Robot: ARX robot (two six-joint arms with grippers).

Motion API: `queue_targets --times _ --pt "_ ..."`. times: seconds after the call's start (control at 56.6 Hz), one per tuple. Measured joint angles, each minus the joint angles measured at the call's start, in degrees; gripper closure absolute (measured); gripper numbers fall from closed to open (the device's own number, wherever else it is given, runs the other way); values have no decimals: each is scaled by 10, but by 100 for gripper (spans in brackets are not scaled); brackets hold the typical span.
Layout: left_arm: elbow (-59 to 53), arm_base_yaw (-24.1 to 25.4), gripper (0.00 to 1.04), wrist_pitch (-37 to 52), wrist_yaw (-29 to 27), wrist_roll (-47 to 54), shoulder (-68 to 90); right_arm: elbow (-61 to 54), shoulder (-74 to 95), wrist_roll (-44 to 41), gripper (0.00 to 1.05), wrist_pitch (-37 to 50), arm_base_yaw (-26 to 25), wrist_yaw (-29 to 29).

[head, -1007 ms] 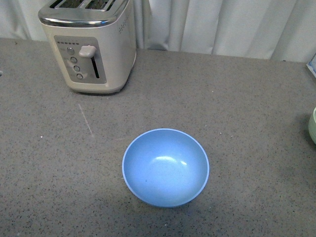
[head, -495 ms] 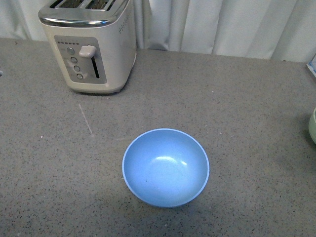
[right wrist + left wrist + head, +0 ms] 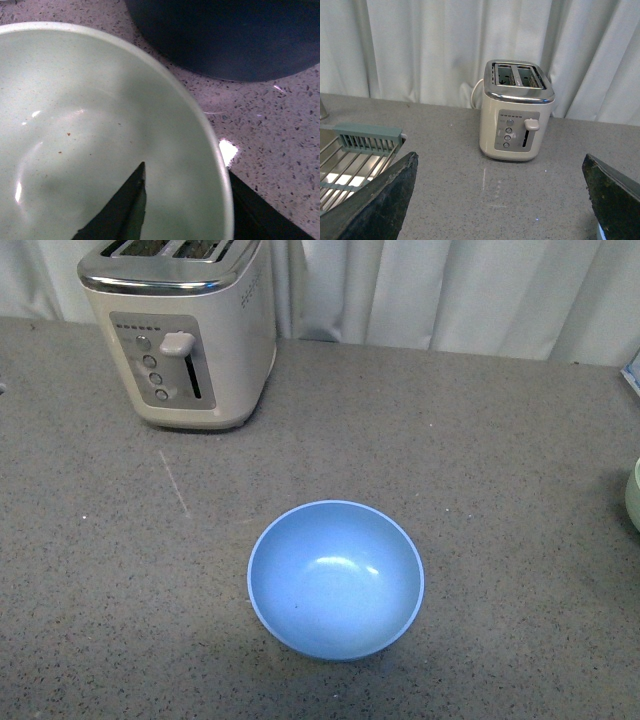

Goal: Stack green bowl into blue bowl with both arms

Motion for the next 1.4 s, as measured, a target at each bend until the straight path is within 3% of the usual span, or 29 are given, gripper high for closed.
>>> queue_targets --times 0.194,0.495,0.601,0.971,1.395 --pt "0 0 6 0 0 0 0 -61 -65 -4 103 36 14 -2" --pt "0 0 6 0 0 0 0 -97 -111 -1 103 24 39 -24" --pt "0 0 6 0 0 0 0 -97 -156 13 103 8 72 -29" --pt "0 0 6 0 0 0 0 -96 -293 86 103 -55 247 -35" --pt "0 0 6 0 0 0 0 -125 -352 178 103 -125 449 20"
